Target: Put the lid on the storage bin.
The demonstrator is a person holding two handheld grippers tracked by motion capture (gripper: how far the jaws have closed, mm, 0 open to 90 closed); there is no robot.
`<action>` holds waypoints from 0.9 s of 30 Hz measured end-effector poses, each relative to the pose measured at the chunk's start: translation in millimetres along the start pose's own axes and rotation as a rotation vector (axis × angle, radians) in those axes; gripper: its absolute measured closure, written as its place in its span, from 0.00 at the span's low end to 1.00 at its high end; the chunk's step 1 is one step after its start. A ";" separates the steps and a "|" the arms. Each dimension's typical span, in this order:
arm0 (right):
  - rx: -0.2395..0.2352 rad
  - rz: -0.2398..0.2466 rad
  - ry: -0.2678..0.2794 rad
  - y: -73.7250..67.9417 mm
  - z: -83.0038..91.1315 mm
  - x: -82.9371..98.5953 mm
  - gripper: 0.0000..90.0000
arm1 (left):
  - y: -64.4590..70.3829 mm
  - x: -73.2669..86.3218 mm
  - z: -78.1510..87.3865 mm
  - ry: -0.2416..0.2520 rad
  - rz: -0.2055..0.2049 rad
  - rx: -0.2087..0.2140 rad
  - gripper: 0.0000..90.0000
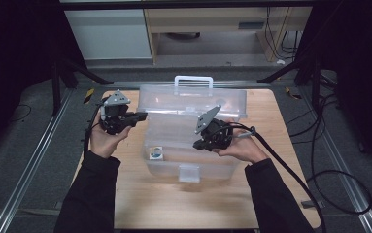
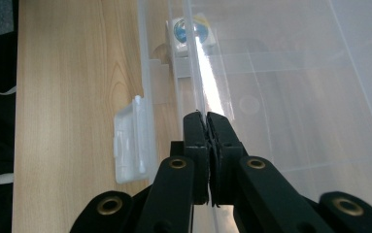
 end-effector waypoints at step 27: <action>0.315 -0.332 0.298 5.7 56.2 48.0 0.87 | 2.6 4.8 -1.8 -0.006 -0.010 0.012 1.00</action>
Point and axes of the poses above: each handheld gripper's, and its own axes: z roughly backward along the jaws, x roughly out of its underside, y roughly to its right, the point moved 3 cm from there along -z, roughly forward along the jaws, and after that the axes turned 5 degrees about y, right-handed, at the moved point
